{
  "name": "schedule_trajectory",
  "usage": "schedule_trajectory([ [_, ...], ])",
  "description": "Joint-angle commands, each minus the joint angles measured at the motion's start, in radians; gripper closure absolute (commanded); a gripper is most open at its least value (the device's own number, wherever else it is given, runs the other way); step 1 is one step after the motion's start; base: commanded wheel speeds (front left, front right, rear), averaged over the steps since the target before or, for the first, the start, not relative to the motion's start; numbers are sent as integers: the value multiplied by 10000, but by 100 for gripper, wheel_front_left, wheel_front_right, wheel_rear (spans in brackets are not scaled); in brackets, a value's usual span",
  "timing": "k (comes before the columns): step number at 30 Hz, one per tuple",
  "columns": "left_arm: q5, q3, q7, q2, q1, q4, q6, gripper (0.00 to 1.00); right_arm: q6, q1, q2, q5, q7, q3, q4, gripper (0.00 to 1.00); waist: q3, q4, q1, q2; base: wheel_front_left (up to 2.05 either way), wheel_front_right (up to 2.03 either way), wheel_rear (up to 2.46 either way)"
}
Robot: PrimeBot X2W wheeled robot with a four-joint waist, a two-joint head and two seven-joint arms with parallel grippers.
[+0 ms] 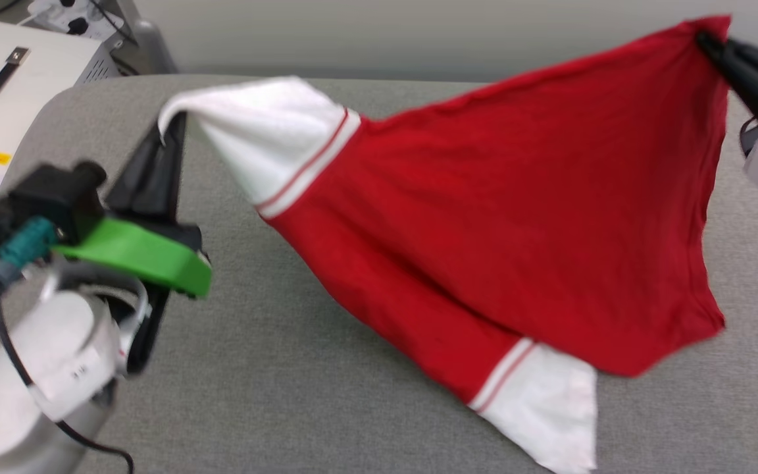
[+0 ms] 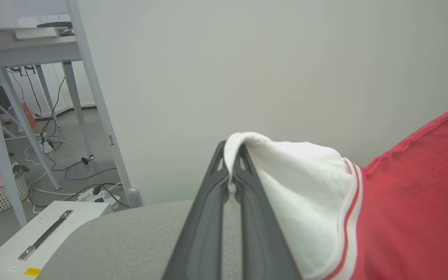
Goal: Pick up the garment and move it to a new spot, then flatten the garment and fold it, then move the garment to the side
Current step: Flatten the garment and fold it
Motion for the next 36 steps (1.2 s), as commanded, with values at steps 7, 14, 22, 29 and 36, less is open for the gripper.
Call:
schedule_trajectory([
  [7,361,192,716,133,-2700,156,-633,100,-7,-144,295,-676,-88,-1477,-818,100,-231,-376,0,0,0,0,0],
  [14,605,-40,1397,-375,-5299,1211,-1287,100,-7,-1113,821,-1423,365,-2322,-967,100,409,-460,0,0,0,0,0],
  [22,1057,-327,1953,-1161,-8881,3461,-2201,100,-7,-3878,1376,-2620,582,-2366,416,100,1854,-592,0,0,0,0,0],
  [29,1774,-429,1833,-1513,-12271,5853,-2870,100,-7,-6985,2081,-3430,-39,-2062,2552,100,2973,-977,0,0,0,0,0],
  [36,2041,-462,1109,-1955,-14743,7965,-3251,100,-7,-9691,2690,-4016,-1406,-1603,5127,100,3695,-1162,0,0,0,0,0],
])
